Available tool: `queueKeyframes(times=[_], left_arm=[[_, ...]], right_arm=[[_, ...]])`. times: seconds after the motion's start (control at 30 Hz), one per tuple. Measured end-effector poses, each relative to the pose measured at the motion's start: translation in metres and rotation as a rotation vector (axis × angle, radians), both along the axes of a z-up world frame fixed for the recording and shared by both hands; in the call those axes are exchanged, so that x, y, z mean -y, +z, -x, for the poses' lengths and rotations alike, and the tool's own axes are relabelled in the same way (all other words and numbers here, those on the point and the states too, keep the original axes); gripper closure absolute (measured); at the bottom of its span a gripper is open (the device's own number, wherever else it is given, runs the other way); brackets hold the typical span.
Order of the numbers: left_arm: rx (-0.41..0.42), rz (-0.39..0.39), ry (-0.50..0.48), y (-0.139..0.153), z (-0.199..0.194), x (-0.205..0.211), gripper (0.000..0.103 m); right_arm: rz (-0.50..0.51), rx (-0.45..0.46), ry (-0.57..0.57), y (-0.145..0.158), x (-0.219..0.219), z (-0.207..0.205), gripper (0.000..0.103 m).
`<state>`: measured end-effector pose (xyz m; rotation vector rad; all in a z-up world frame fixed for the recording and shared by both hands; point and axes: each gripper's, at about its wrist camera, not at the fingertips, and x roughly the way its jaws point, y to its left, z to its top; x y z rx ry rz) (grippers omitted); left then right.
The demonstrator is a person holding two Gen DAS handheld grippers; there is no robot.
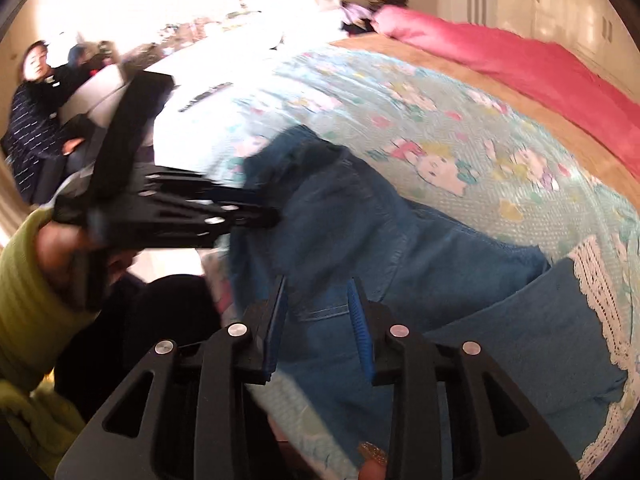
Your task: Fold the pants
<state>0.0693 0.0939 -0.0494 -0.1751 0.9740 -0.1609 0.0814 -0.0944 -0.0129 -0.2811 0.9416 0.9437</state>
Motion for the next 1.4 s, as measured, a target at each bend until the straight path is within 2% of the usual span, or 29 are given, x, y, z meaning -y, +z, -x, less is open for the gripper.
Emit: queueKeyframes(times=[0.13, 0.23, 0.3, 0.33, 0.4, 0.5, 0.6, 0.8, 0.87, 0.93, 1.07, 1.4], left_arm=[[0.002, 0.007, -0.002, -0.001, 0.002, -0.002, 0.08], [0.003, 0.009, 0.0, -0.001, 0.002, -0.003, 0.08], [0.007, 0.002, 0.002, 0.001, 0.003, -0.002, 0.08], [0.01, -0.002, 0.004, 0.003, 0.003, -0.002, 0.08], [0.02, -0.006, 0.006, 0.009, 0.005, 0.0, 0.08], [0.038, 0.011, 0.012, 0.02, 0.009, 0.001, 0.076], [0.055, -0.005, 0.012, 0.03, 0.012, 0.007, 0.07], [0.082, -0.027, -0.008, 0.05, 0.014, 0.021, 0.053], [0.096, -0.039, -0.019, 0.057, 0.013, 0.029, 0.044], [0.101, -0.045, -0.026, 0.061, 0.01, 0.035, 0.04], [0.113, -0.037, -0.03, 0.069, 0.005, 0.043, 0.032], [0.129, -0.016, -0.066, 0.079, -0.005, 0.065, 0.028]], right_arm=[[0.122, -0.129, -0.068, -0.04, -0.01, -0.017, 0.073], [0.112, -0.161, -0.082, -0.046, -0.006, -0.018, 0.073], [0.085, -0.157, -0.088, -0.037, -0.001, -0.018, 0.07], [0.061, -0.151, -0.095, -0.03, 0.003, -0.019, 0.062], [0.035, -0.129, -0.116, -0.019, 0.011, -0.021, 0.056], [0.009, -0.095, -0.176, -0.002, 0.032, -0.027, 0.055], [-0.005, -0.069, -0.221, 0.008, 0.049, -0.034, 0.052], [-0.029, -0.019, -0.34, 0.021, 0.092, -0.046, 0.033], [-0.029, 0.001, -0.381, 0.025, 0.105, -0.051, 0.03], [-0.032, 0.012, -0.414, 0.027, 0.114, -0.056, 0.023], [-0.036, 0.041, -0.456, 0.034, 0.131, -0.066, 0.022], [-0.034, 0.062, -0.537, 0.048, 0.163, -0.092, 0.022]])
